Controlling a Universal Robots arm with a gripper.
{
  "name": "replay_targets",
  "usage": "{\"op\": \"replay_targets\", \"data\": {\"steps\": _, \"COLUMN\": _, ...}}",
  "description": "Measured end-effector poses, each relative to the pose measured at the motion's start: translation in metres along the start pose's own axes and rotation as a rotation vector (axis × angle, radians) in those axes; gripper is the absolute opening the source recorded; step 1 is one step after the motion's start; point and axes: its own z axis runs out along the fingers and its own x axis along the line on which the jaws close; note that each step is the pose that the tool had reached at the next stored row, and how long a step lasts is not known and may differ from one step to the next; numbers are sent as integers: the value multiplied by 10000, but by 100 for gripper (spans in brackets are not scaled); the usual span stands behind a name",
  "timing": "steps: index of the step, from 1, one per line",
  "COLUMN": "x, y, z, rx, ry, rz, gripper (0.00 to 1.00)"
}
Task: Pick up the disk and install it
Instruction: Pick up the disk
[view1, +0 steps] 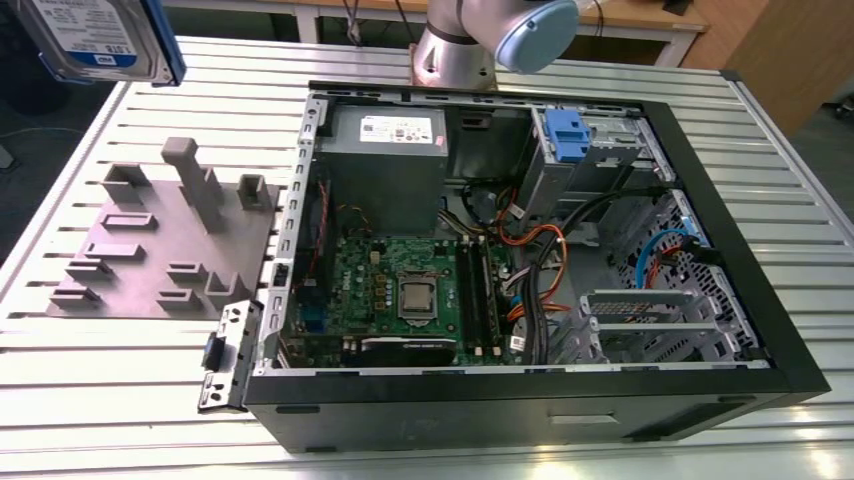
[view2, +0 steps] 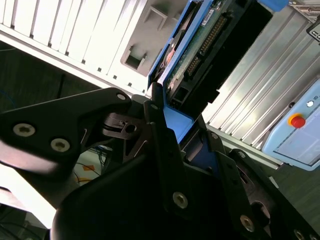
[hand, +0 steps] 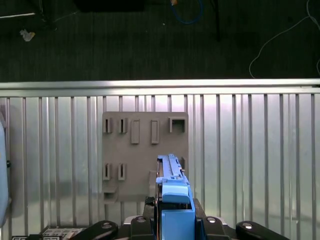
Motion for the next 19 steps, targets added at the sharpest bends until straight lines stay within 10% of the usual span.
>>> {"op": "replay_targets", "data": {"steps": 19, "x": 96, "y": -17, "z": -5, "rx": 1, "ry": 0, "rz": -3, "gripper": 36}}
